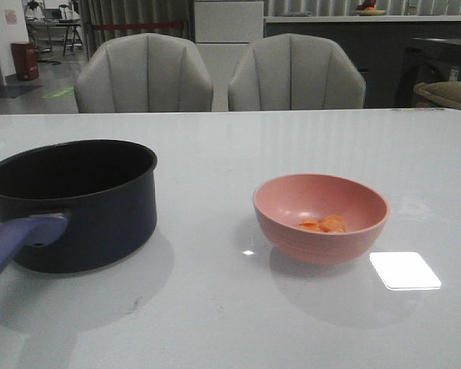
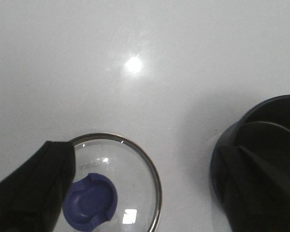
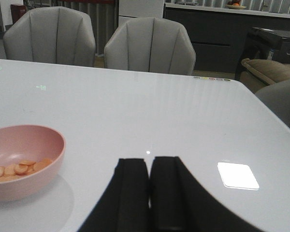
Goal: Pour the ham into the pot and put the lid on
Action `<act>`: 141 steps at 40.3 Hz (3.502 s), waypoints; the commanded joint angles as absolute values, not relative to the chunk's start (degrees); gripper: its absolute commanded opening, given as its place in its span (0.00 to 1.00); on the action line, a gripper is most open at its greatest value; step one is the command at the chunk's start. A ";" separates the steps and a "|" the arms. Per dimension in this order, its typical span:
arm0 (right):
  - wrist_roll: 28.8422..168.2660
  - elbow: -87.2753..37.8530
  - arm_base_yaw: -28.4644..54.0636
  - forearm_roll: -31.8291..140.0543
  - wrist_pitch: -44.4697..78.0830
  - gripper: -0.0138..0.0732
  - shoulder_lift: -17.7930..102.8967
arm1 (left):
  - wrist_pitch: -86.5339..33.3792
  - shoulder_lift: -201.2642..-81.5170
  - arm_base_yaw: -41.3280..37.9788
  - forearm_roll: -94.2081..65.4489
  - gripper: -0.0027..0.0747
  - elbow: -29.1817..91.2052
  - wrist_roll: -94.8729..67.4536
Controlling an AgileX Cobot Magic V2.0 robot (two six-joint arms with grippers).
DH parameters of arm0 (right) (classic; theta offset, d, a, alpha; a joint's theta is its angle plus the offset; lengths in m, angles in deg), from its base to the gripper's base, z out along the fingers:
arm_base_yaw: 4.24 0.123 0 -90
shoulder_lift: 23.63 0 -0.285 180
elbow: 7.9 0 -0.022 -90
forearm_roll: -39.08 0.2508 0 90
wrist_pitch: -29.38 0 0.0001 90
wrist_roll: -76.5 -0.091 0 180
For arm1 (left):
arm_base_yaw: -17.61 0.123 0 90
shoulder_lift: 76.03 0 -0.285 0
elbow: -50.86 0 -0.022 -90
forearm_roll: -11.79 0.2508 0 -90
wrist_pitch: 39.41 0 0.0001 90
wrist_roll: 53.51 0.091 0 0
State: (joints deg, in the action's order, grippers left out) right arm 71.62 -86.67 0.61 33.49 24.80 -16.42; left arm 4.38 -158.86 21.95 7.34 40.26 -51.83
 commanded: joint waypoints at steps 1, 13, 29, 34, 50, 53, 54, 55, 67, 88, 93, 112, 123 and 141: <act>72.03 -86.35 0.63 32.97 29.82 0.33 -17.61 | -0.93 -152.79 19.18 7.53 0.82 38.92 -51.73; 72.03 -86.35 0.63 32.97 29.82 0.33 -17.61 | -11.54 -132.94 11.08 7.60 0.82 22.77 -51.73; 72.03 -86.35 0.63 32.97 29.82 0.33 -17.61 | -14.14 -102.34 9.07 6.96 0.82 6.14 -51.73; 72.03 -86.35 0.63 32.97 29.82 0.33 -17.55 | -14.03 -94.99 9.07 6.87 0.82 0.83 -51.73; 72.03 -86.35 0.63 32.97 29.82 0.33 -17.55 | -17.26 -87.47 7.43 4.75 0.82 -5.26 -51.73; 72.08 -86.35 0.63 32.97 30.65 0.33 -17.55 | -17.62 -87.47 7.43 4.75 0.82 -5.26 -51.73; 72.08 -86.35 0.63 33.05 31.49 0.33 -17.55 | -17.62 -87.47 7.43 4.75 0.82 -5.26 -51.73; 72.08 -86.35 0.63 33.05 32.37 0.33 -17.55 | -17.62 -87.47 7.43 4.75 0.82 -5.26 -51.73; 71.12 -80.27 0.69 34.18 33.78 0.33 -14.83 | -17.98 -87.38 7.43 4.75 0.82 -5.26 -51.73; 71.06 -64.06 0.69 36.20 24.18 0.33 13.10 | -17.58 -87.01 7.43 4.49 0.82 -5.26 -51.73; 71.06 -62.81 0.69 36.66 19.59 0.35 17.74 | -17.32 -87.01 7.43 4.34 0.82 -5.26 -51.73; 72.92 -44.14 1.79 54.51 2.24 0.77 46.53 | -17.32 -87.01 7.43 4.34 0.82 -5.26 -51.73; 75.35 -31.71 9.25 55.92 1.25 0.77 62.54 | -17.06 -87.01 7.43 4.34 0.82 -5.26 -51.73; 75.35 -19.74 9.94 55.97 -2.67 0.73 83.16 | -17.06 -87.01 7.43 4.34 0.82 -5.26 -51.73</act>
